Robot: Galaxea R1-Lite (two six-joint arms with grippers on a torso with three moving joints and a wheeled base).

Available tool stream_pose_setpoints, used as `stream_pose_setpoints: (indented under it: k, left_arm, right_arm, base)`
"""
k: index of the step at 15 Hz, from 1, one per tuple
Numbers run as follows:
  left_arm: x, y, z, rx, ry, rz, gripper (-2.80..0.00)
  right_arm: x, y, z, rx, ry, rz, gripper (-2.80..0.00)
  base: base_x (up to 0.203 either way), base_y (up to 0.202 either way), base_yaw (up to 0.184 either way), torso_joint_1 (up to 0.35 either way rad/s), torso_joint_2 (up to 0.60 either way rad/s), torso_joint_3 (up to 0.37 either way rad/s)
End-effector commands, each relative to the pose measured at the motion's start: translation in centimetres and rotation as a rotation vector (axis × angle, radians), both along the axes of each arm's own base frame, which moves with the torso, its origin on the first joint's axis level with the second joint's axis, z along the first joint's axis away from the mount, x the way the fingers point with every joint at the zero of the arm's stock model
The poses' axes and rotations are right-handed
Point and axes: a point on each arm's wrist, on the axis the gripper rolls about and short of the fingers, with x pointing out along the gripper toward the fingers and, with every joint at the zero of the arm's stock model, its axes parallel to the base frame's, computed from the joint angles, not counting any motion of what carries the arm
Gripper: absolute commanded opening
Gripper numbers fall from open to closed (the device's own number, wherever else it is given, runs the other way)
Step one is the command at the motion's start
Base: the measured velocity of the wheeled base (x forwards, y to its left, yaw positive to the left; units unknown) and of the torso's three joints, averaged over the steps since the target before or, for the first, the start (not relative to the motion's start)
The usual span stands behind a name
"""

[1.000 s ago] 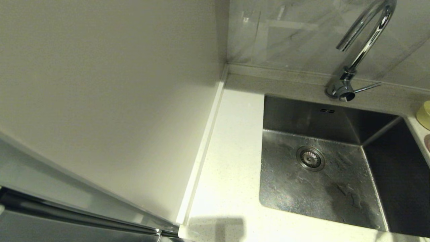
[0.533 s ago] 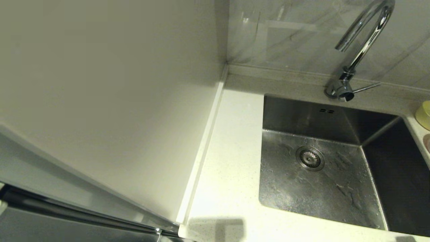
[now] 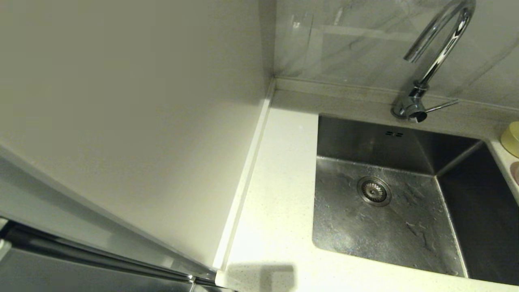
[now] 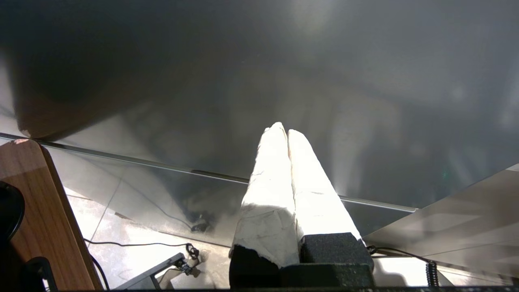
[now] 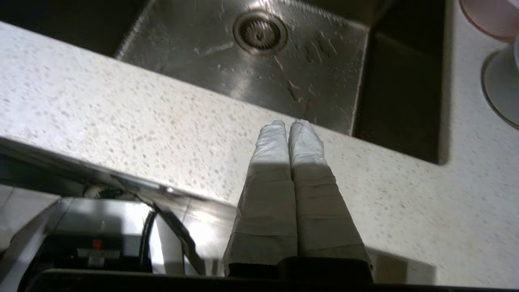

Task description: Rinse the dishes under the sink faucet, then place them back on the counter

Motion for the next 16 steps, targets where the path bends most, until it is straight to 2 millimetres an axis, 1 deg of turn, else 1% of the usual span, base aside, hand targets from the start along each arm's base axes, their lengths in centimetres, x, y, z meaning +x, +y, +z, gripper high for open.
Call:
stream_pose_setpoints:
  k: [1,2,3,6,9,16]
  left_arm:
    - [0.02,0.0,-0.08,0.0,0.003,0.0,-2.8]
    - [0.02,0.0,-0.08,0.0,0.003,0.0,-2.8]
    - [0.02,0.0,-0.08,0.0,0.003,0.0,-2.8]
    - [0.02,0.0,-0.08,0.0,0.003,0.0,-2.8]
    - [0.02,0.0,-0.08,0.0,0.003,0.0,-2.8]
    - [0.02,0.0,-0.08,0.0,0.003,0.0,-2.8]
  right_arm:
    - [0.41,0.13,-1.07,0.004,-0.086,0.057,-2.8]
    - [0.72,0.18,-1.6,0.005,-0.097,0.079,-2.8]
    - [0.86,0.21,-1.68,0.006,-0.118,0.091,-2.8]
    - [0.86,0.22,-1.69,0.012,-0.117,0.092,-2.8]
    - [0.86,0.17,-1.7,0.095,-0.118,0.066,-2.8]
    - [0.86,0.17,-1.7,0.099,-0.118,0.066,-2.8]
  base:
    - [0.0,0.0,0.0,0.0,0.0,0.0]
    - [0.0,0.0,0.0,0.0,0.0,0.0]
    - [0.0,0.0,0.0,0.0,0.0,0.0]
    - [0.0,0.0,0.0,0.0,0.0,0.0]
    - [0.0,0.0,0.0,0.0,0.0,0.0]
    - [0.0,0.0,0.0,0.0,0.0,0.0]
